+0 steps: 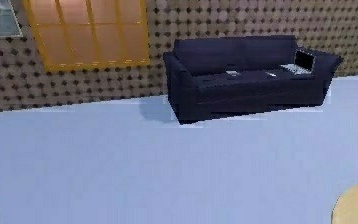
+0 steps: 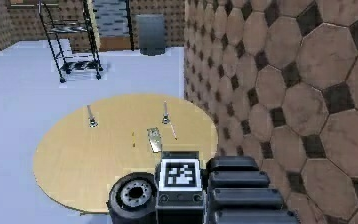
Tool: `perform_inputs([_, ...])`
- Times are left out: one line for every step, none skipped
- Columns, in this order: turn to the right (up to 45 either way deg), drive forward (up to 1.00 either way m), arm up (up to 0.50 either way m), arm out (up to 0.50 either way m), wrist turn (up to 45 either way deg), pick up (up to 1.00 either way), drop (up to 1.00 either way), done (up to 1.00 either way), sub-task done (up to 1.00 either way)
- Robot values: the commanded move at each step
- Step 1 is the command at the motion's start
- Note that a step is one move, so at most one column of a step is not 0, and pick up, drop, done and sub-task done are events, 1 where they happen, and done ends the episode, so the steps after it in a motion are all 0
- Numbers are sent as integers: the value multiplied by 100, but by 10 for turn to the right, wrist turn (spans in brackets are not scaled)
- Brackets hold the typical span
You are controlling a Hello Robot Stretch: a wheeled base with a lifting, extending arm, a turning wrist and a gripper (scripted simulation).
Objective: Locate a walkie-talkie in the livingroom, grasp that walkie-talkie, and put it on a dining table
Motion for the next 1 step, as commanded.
perform_inputs([450,0,0,0,0,0,0,0,0])
